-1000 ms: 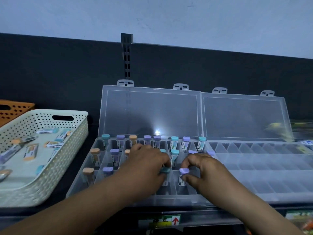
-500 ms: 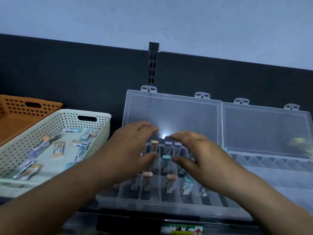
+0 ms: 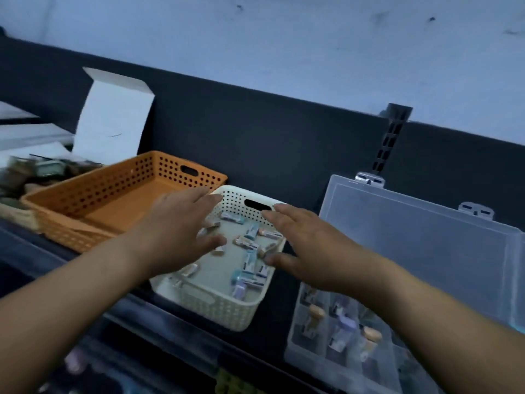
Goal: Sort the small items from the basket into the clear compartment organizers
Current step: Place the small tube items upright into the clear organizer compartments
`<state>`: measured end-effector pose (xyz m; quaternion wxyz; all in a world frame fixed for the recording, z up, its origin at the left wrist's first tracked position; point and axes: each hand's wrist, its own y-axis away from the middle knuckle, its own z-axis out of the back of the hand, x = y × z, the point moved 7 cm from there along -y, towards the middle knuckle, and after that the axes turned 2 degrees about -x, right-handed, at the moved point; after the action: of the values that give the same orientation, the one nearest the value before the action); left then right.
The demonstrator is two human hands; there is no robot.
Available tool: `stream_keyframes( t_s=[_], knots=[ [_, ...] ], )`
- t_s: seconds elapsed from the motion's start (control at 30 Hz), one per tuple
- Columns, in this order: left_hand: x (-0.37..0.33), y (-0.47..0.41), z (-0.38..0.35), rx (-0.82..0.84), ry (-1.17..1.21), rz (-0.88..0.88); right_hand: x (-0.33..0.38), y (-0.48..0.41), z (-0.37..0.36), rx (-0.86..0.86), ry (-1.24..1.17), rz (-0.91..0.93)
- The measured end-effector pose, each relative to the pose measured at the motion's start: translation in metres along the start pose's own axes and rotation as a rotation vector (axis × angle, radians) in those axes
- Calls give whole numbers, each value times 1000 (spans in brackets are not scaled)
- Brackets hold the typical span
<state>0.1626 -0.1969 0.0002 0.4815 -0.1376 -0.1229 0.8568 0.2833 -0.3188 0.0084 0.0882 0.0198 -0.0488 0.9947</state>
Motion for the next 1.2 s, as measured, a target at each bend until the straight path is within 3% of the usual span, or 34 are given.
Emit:
stream_keyframes(
  t_s=[0.27,0.53,0.77,1.03,1.2],
  knots=[
    [62,13,-20,79,67,178,51,-76,-53,210,-8,159],
    [60,13,-19,30,87,98,92,-104,-89,326,23,338],
    [60,12,-22,47,75,101,75,-98,-86,366,5,233],
    [60,12,-23,48,64,113,61,-88,-94,356,247,170],
    [60,13,-25,53,70,127,57,-89,-97,389,217,130]
  ],
)
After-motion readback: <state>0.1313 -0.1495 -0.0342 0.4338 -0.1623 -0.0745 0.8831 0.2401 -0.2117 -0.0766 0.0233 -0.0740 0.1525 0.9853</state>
